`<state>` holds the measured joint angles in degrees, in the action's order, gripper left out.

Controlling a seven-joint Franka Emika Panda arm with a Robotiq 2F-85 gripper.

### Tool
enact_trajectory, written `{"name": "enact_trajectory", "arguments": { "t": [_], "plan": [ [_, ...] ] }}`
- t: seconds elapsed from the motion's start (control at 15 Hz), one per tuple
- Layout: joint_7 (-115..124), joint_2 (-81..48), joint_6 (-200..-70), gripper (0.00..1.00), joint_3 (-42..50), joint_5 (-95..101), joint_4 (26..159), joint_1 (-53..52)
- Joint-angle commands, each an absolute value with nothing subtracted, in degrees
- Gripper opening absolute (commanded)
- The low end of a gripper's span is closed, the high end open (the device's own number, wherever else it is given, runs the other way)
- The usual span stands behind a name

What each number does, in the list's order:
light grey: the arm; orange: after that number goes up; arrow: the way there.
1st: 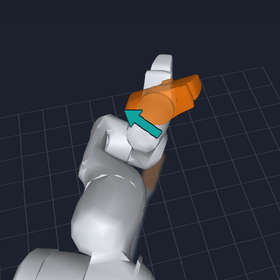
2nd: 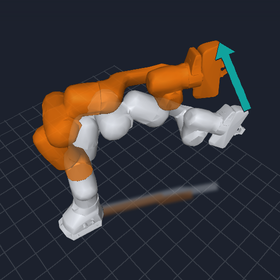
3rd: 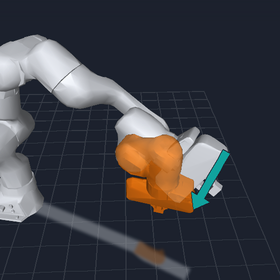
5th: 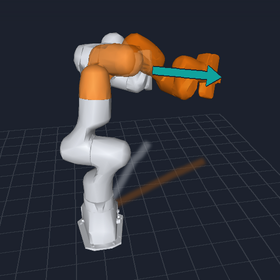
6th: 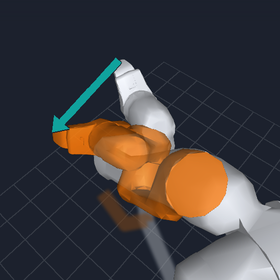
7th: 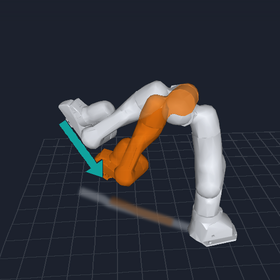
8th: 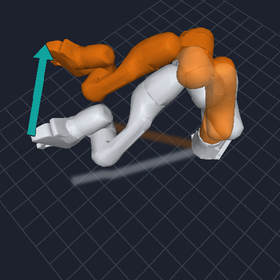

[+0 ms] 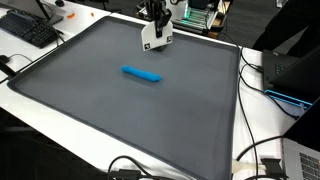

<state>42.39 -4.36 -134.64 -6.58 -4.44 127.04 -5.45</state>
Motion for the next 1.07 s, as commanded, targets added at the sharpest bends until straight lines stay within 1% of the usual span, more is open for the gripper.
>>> {"name": "enact_trajectory", "arguments": {
  "t": [0.0, 0.4, 1.0],
  "plan": [
    [35.7, -12.4, -130.4, 0.01, -6.0, -3.4, 118.1, -6.2],
    [30.3, -20.1, -128.1, 0.01, -4.8, -1.7, 110.7, -7.9],
    [22.1, -22.2, -128.9, 0.01, -3.6, 1.3, 109.9, -9.7]
  ]
}}
